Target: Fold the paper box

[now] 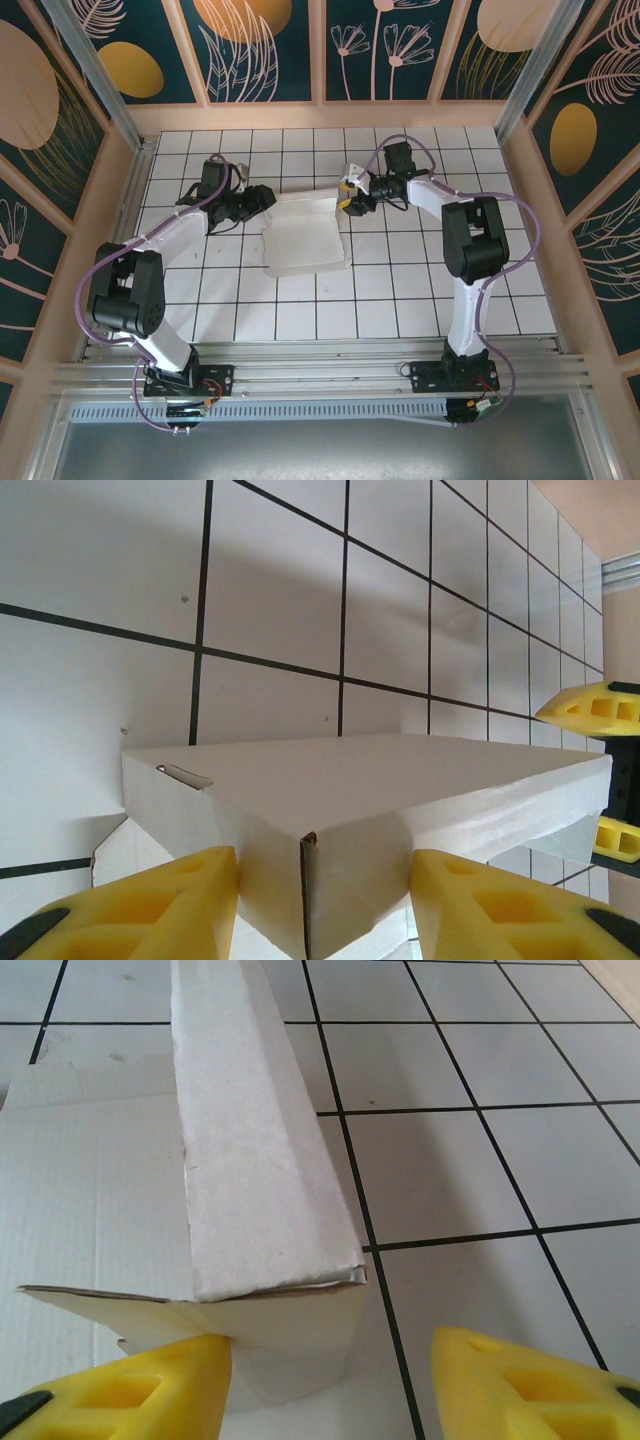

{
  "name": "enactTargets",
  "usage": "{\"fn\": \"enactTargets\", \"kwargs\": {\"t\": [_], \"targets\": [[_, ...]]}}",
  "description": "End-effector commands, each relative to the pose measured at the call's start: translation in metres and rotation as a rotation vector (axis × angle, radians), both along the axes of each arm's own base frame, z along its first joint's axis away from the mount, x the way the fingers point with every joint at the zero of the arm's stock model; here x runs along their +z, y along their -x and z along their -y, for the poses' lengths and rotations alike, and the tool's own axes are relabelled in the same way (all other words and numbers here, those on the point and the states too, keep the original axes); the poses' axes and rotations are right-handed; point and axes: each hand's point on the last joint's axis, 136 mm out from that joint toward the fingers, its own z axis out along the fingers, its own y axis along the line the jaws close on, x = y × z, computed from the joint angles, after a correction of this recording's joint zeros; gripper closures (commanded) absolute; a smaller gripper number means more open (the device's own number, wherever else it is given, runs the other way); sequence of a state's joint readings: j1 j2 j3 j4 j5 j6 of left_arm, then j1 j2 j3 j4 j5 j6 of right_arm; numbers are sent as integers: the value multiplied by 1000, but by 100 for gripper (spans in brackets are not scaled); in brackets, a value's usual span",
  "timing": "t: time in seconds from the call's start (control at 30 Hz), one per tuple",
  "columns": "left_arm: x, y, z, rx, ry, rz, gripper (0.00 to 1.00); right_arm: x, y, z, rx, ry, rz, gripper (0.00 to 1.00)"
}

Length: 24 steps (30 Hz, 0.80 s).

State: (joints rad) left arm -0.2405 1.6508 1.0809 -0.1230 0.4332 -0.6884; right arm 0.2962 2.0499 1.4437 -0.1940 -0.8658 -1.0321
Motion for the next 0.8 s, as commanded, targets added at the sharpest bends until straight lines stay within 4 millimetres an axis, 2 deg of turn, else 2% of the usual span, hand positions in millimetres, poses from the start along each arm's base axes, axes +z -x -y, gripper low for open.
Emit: {"fn": "enactTargets", "kwargs": {"t": [0.0, 0.13, 0.3, 0.5, 0.77], "targets": [[0, 2, 9, -17, 47, -15, 52, 2, 14, -27, 50, -66, -54, 41], [1, 2, 8, -13, 48, -12, 52, 7, 13, -27, 19, -81, -64, 36], [1, 3, 6, -6, 36, -9, 52, 5, -4, -7, -193, -5, -50, 36], [3, 1, 6, -1, 39, -5, 52, 2, 15, 16, -313, 5, -61, 44], [3, 1, 5, 3, 36, -6, 52, -4, 44, 2, -183, -68, -172, 48]]}}
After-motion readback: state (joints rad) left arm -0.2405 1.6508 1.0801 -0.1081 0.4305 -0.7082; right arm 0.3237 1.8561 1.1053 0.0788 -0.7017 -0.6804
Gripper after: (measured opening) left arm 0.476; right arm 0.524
